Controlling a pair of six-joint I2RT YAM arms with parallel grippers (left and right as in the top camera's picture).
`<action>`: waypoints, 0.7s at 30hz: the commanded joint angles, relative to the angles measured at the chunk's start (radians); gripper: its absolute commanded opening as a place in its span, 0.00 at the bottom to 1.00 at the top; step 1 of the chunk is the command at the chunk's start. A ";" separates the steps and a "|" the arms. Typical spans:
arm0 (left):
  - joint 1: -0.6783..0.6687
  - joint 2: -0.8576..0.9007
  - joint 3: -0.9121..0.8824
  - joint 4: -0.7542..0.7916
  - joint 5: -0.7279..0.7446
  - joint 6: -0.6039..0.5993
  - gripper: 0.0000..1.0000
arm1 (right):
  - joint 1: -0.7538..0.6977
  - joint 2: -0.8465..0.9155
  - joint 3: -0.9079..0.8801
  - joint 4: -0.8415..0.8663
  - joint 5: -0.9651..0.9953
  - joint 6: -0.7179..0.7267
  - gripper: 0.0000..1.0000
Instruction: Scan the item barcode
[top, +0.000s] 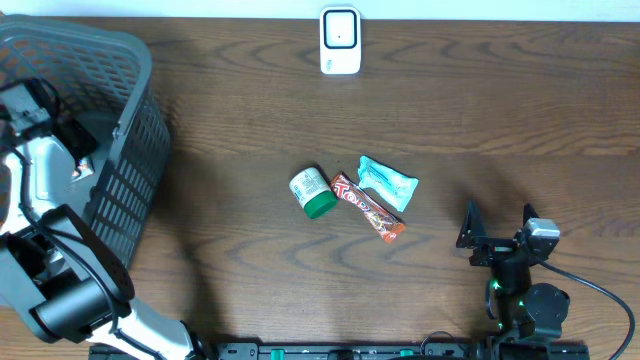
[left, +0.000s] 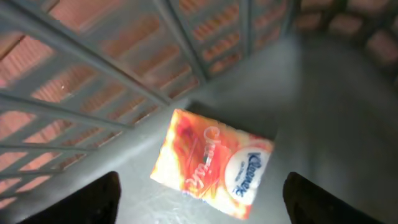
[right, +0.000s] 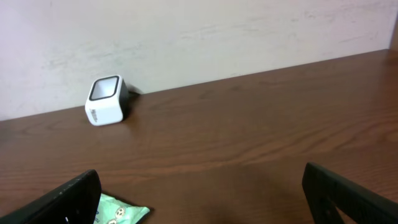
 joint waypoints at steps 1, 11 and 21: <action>0.000 0.015 -0.047 0.040 0.022 0.142 0.89 | 0.007 -0.005 -0.003 -0.002 0.002 -0.011 0.99; 0.001 0.067 -0.069 0.113 0.040 0.202 0.98 | 0.007 -0.005 -0.003 -0.002 0.002 -0.011 0.99; 0.003 0.219 -0.069 0.121 0.066 0.202 0.98 | 0.007 -0.005 -0.003 -0.002 0.002 -0.011 0.99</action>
